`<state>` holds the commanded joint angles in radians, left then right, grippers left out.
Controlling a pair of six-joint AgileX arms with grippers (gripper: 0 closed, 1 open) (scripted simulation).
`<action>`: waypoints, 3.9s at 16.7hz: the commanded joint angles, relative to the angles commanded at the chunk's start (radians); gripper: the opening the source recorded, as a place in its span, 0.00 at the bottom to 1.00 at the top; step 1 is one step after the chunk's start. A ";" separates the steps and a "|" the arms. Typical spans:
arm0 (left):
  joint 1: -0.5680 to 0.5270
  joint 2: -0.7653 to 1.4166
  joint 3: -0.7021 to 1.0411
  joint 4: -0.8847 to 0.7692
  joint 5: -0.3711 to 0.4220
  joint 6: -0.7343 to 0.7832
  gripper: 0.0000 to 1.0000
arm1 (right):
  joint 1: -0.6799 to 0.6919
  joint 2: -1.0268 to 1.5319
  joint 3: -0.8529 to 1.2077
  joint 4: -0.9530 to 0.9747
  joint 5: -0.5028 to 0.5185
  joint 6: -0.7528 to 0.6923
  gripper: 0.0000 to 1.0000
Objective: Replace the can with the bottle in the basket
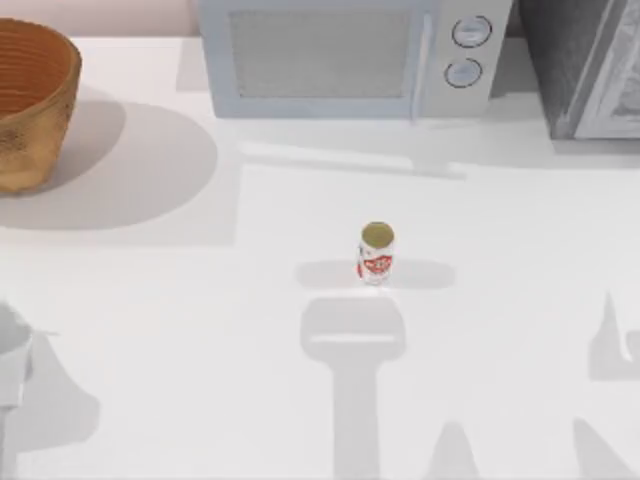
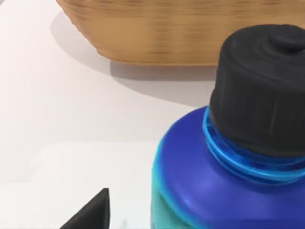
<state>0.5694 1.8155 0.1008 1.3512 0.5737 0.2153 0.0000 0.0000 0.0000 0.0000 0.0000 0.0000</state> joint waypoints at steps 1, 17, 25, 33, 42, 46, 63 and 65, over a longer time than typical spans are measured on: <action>-0.025 0.044 0.027 0.018 -0.023 -0.010 1.00 | 0.000 0.000 0.000 0.000 0.000 0.000 1.00; -0.104 0.153 0.107 0.066 -0.095 -0.042 0.40 | 0.000 0.000 0.000 0.000 0.000 0.000 1.00; -0.104 0.153 0.107 0.066 -0.095 -0.042 0.00 | 0.000 0.000 0.000 0.000 0.000 0.000 1.00; -0.092 0.150 0.117 0.054 -0.094 -0.039 0.00 | 0.000 0.000 0.000 0.000 0.000 0.000 1.00; 0.126 0.020 0.586 -0.500 -0.077 -0.034 0.00 | 0.000 0.000 0.000 0.000 0.000 0.000 1.00; 0.086 -0.068 0.858 -0.899 -0.115 -0.054 0.00 | 0.000 0.000 0.000 0.000 0.000 0.000 1.00; -0.272 -0.185 1.192 -1.363 -0.268 -0.117 0.00 | 0.000 0.000 0.000 0.000 0.000 0.000 1.00; -0.282 -0.134 1.207 -1.323 -0.280 -0.119 0.00 | 0.000 0.000 0.000 0.000 0.000 0.000 1.00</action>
<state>0.2875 1.6814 1.3083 0.0279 0.2938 0.0960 0.0000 0.0000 0.0000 0.0000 0.0000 0.0000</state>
